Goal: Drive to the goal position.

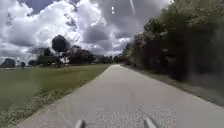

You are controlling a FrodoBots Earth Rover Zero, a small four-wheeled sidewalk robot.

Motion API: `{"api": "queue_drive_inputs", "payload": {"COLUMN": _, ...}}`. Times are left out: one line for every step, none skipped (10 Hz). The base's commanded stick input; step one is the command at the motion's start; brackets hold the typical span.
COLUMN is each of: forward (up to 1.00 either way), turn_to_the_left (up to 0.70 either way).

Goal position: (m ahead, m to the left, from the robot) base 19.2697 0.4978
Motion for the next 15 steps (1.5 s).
{"api": "queue_drive_inputs", "payload": {"forward": 0.7, "turn_to_the_left": 0.0}}
{"api": "queue_drive_inputs", "payload": {"forward": 0.7, "turn_to_the_left": 0.0}}
{"api": "queue_drive_inputs", "payload": {"forward": 0.7, "turn_to_the_left": 0.0}}
{"api": "queue_drive_inputs", "payload": {"forward": 0.7, "turn_to_the_left": 0.0}}
{"api": "queue_drive_inputs", "payload": {"forward": 0.7, "turn_to_the_left": 0.0}}
{"api": "queue_drive_inputs", "payload": {"forward": 0.7, "turn_to_the_left": 0.0}}
{"api": "queue_drive_inputs", "payload": {"forward": 0.7, "turn_to_the_left": 0.0}}
{"api": "queue_drive_inputs", "payload": {"forward": 0.7, "turn_to_the_left": 0.0}}
{"api": "queue_drive_inputs", "payload": {"forward": 0.7, "turn_to_the_left": 0.0}}
{"api": "queue_drive_inputs", "payload": {"forward": 0.7, "turn_to_the_left": 0.0}}
{"api": "queue_drive_inputs", "payload": {"forward": 0.7, "turn_to_the_left": 0.0}}
{"api": "queue_drive_inputs", "payload": {"forward": 0.7, "turn_to_the_left": 0.0}}
{"api": "queue_drive_inputs", "payload": {"forward": 0.7, "turn_to_the_left": 0.0}}
{"api": "queue_drive_inputs", "payload": {"forward": 0.7, "turn_to_the_left": 0.0}}
{"api": "queue_drive_inputs", "payload": {"forward": 0.7, "turn_to_the_left": 0.0}}
